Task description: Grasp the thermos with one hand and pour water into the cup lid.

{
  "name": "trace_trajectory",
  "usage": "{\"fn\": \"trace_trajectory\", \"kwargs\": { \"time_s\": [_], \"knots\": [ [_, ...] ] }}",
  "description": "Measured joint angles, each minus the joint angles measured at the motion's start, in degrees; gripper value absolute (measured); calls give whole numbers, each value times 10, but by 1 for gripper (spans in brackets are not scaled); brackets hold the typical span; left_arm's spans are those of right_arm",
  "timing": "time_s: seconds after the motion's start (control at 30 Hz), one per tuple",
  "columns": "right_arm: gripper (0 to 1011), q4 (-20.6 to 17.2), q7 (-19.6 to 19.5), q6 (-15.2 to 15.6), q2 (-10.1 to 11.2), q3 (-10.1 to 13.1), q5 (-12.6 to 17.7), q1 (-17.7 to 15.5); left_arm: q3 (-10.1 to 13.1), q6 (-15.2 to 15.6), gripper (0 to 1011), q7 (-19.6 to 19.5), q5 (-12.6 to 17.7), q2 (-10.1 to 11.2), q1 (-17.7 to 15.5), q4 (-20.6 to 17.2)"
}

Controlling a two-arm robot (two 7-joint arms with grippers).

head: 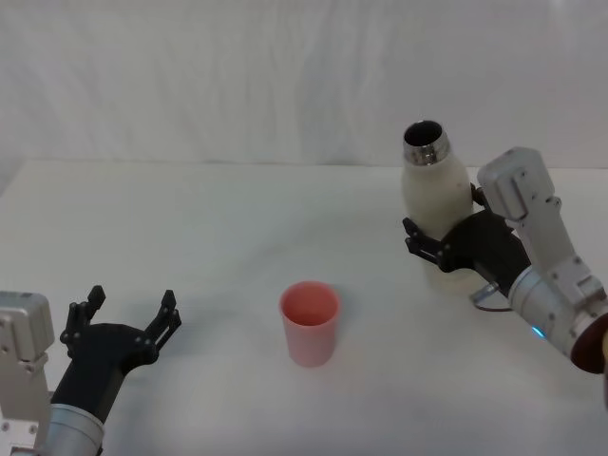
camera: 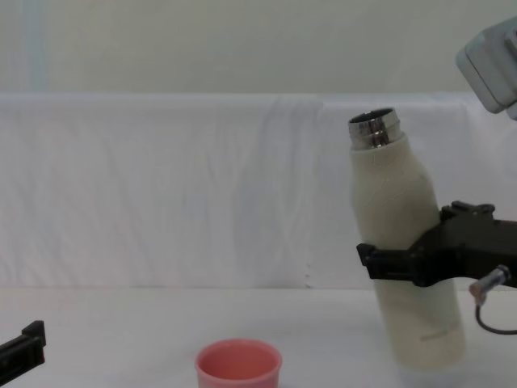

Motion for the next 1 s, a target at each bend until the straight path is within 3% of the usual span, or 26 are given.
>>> {"fn": "trace_trajectory", "kwargs": {
  "time_s": [0.3, 1.0],
  "knots": [
    [958, 32, -2, 17, -27, 0, 51, 17, 0, 0, 1001, 0, 0, 0, 0, 0],
    [958, 83, -24, 29, -51, -14, 109, 42, 0, 0, 1001, 0, 0, 0, 0, 0]
  ]
}}
